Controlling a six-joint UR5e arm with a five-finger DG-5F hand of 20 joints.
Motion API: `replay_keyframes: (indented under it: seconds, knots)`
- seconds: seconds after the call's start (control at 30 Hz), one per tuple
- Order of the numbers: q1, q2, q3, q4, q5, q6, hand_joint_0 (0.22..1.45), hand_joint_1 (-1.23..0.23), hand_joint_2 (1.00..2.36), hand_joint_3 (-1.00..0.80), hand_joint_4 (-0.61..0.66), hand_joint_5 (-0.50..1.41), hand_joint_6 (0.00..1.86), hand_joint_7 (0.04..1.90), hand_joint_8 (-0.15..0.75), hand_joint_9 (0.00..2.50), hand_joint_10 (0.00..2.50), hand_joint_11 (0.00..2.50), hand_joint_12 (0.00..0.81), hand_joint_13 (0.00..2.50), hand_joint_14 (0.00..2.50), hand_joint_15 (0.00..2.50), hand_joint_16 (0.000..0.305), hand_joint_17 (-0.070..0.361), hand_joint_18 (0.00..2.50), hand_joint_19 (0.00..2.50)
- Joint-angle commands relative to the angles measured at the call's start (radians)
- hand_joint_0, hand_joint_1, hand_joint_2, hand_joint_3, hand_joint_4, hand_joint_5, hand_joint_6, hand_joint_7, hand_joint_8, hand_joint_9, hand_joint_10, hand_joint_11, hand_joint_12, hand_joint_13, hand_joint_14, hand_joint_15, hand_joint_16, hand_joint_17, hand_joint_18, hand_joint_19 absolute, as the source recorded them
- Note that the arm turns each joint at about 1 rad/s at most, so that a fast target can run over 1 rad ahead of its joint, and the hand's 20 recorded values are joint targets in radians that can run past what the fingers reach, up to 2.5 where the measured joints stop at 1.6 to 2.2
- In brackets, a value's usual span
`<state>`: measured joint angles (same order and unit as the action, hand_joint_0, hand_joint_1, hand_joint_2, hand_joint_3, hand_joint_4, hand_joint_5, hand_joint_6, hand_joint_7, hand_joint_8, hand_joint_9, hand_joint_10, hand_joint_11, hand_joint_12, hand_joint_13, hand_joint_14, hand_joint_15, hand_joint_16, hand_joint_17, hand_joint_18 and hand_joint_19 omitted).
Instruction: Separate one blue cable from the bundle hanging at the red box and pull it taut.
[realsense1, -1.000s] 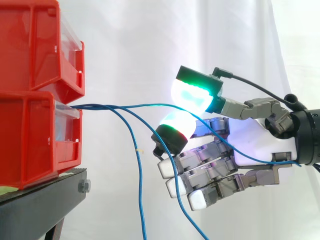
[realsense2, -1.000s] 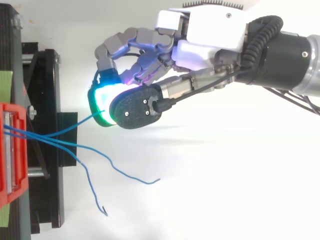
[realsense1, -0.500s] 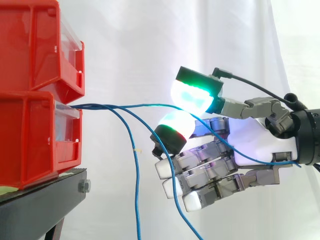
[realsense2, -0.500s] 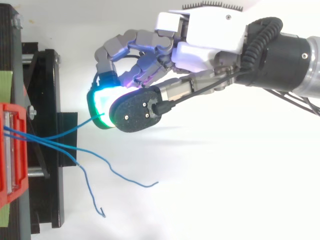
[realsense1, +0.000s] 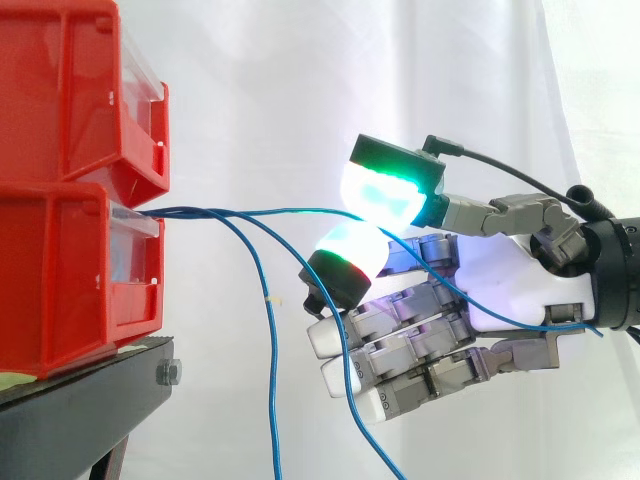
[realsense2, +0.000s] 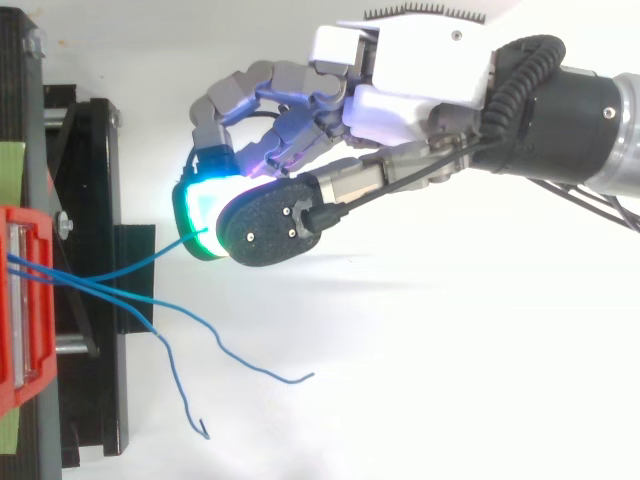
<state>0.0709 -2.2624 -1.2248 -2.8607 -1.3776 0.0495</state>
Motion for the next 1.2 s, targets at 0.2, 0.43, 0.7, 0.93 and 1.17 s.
replay_keyframes:
  seconds: [0.2, 0.43, 0.7, 0.93, 1.17]
  knots:
    - [0.000, 0.000, 0.001, 0.000, 0.000, 0.000, 0.82, -0.81, 1.02, -0.17, 0.07, -0.23, 0.80, 1.13, 0.216, 0.88, 0.02, 0.61, 0.194, 0.85, 0.01, 0.24, 0.009, 0.020, 0.54, 0.20]
    - [0.001, 0.000, -0.001, 0.001, 0.000, 0.000, 0.83, -0.80, 1.02, -0.21, 0.07, -0.23, 0.81, 1.11, 0.225, 1.00, 0.02, 1.13, 0.203, 1.00, 0.02, 0.58, 0.008, 0.018, 0.56, 0.21]
    - [0.001, 0.000, -0.001, 0.000, 0.000, 0.000, 0.84, -0.79, 1.02, -0.24, 0.07, -0.23, 0.82, 1.09, 0.229, 0.93, 0.02, 1.18, 0.230, 1.09, 0.02, 1.14, 0.014, 0.031, 0.58, 0.36]
    - [0.001, 0.000, -0.001, 0.001, 0.000, -0.002, 0.83, -0.78, 1.02, -0.24, 0.07, -0.23, 0.82, 1.08, 0.234, 0.94, 0.01, 1.28, 0.216, 1.18, 0.00, 1.64, 0.024, 0.053, 0.75, 0.70]
    - [0.000, 0.000, -0.001, 0.000, 0.000, 0.000, 0.83, -0.79, 1.02, -0.24, 0.07, -0.23, 0.82, 1.08, 0.228, 0.95, 0.23, 1.61, 0.227, 1.01, 0.80, 1.62, 0.024, 0.053, 0.89, 1.10]
